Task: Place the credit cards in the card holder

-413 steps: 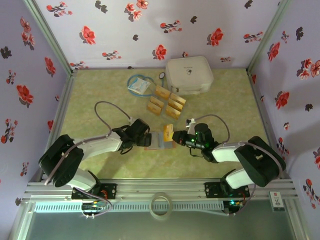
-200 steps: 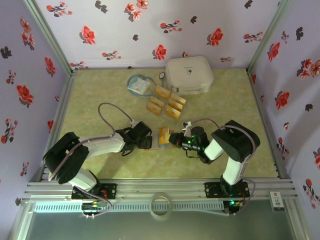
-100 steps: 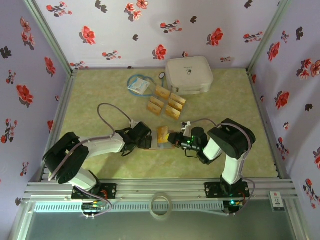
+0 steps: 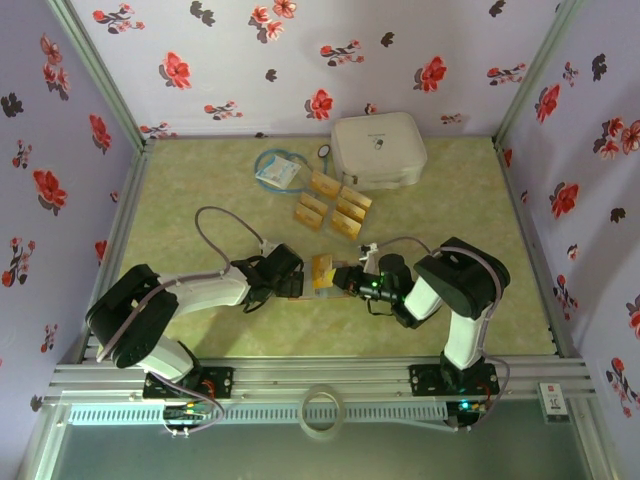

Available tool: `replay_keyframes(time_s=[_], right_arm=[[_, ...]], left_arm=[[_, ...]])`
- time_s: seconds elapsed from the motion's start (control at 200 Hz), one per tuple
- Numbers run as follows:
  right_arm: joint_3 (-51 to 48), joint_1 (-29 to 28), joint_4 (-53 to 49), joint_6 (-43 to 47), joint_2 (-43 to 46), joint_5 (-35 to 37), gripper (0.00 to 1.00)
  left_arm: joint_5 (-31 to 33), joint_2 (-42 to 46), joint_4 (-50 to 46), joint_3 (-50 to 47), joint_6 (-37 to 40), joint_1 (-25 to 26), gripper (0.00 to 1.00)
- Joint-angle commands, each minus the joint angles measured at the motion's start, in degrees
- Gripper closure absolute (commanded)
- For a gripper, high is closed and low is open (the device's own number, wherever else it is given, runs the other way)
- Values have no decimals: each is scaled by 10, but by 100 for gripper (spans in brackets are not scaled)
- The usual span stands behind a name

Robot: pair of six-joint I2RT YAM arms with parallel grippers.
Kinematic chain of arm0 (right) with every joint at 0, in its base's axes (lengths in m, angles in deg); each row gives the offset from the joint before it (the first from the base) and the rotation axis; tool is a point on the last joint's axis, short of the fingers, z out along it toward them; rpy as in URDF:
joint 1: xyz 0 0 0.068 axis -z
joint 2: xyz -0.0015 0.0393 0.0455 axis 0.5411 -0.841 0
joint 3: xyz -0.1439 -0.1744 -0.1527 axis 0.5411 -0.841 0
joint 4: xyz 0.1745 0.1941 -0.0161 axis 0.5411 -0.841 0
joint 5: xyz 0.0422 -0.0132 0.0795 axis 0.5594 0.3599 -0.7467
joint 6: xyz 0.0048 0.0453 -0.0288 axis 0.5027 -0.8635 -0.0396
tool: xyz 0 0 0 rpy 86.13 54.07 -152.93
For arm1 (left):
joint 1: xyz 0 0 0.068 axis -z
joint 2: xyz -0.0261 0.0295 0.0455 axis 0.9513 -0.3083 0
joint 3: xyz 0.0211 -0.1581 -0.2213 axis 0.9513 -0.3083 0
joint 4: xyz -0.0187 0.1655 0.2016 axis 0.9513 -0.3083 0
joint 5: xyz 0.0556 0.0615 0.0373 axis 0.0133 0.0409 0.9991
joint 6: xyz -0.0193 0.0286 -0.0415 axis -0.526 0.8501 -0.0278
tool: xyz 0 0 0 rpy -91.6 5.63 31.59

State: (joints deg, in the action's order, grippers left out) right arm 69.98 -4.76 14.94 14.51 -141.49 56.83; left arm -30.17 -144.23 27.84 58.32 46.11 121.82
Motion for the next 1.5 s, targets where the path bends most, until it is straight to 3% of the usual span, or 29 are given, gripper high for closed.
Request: replay_keyframes(time_s=[0.0,1.495], right_arm=[[1,-4,-10,22,-3,15,100],[-7,-20,-50,24,-9,31,100]], left_arm=[[13,4,-16,0,-6,8,0],[14,1,-14,-1,-8,10,0]])
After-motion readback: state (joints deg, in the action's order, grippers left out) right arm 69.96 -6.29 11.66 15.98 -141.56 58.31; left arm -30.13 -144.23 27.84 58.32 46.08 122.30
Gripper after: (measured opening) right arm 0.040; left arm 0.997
